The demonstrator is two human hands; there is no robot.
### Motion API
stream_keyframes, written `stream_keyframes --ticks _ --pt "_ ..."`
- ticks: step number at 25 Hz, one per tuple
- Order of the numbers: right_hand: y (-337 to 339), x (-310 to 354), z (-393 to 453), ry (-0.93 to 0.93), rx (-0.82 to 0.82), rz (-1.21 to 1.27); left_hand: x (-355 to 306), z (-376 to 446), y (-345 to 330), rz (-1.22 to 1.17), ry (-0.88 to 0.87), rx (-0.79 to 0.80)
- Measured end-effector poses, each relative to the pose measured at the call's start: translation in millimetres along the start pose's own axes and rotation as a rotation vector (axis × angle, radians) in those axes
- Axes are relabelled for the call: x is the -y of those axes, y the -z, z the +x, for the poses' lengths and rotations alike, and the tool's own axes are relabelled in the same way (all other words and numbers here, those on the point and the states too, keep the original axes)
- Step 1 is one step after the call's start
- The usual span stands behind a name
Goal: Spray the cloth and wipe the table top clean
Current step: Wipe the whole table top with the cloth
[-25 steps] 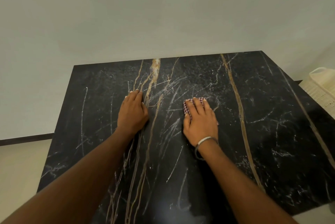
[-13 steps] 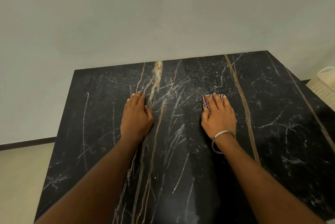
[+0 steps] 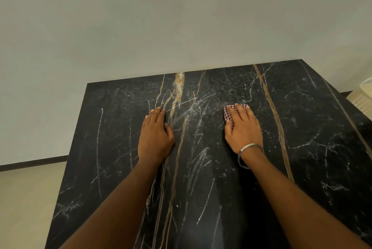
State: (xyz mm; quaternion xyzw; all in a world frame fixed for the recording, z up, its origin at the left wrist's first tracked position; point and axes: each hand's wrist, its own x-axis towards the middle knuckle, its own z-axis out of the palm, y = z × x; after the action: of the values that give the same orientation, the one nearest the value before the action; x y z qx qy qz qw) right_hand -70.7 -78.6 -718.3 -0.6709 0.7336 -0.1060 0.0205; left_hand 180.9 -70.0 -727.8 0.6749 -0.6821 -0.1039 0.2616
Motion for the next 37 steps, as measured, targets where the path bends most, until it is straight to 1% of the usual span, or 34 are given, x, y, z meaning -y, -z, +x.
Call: stream_keyframes --ticks 3,6,8,11,15,18,23,26,30,33,35,37 --pt "-1.4 19.1 0.1 -0.017 -0.020 -0.004 -1.5 0.8 -0.9 0.012 0.016 -0.004" --pt "-5.7 53.6 -2.3 0.071 0.003 0.022 -2.2 0.7 -0.6 0.013 0.025 0.008" --pt "-7.2 63.8 -2.9 0.120 0.016 0.045 -1.7 0.5 0.8 0.010 0.031 0.005" --pt "-7.6 43.3 8.2 0.153 0.007 0.038 -1.3 0.0 1.8 -0.001 0.031 0.009" --pt "-6.5 9.9 34.6 0.004 -0.025 0.007 -0.6 0.9 2.5 -0.006 0.040 0.012" --pt "-8.5 22.6 35.9 -0.047 -0.037 -0.007 -3.1 0.4 0.3 0.008 0.046 0.005" --pt "-17.0 75.5 33.7 0.109 0.003 0.043 -3.6 -0.1 1.4 0.011 0.052 0.024" --pt "-16.3 60.9 42.1 0.162 0.016 0.019 -2.9 -0.1 3.2 -0.002 0.051 0.029" --pt "-12.7 23.8 68.1 0.049 -0.002 0.011 -3.3 -1.1 2.0 0.014 0.056 0.031" --pt "-14.8 29.7 72.0 -0.014 -0.032 -0.007 -4.3 0.2 0.5 0.015 0.060 0.024" --pt "-16.3 47.5 73.1 0.002 -0.031 0.017 -4.1 0.4 0.3 0.017 0.061 0.018" --pt "-19.6 68.3 72.4 0.087 -0.008 0.036 -4.1 0.6 1.1 0.021 0.065 0.020"
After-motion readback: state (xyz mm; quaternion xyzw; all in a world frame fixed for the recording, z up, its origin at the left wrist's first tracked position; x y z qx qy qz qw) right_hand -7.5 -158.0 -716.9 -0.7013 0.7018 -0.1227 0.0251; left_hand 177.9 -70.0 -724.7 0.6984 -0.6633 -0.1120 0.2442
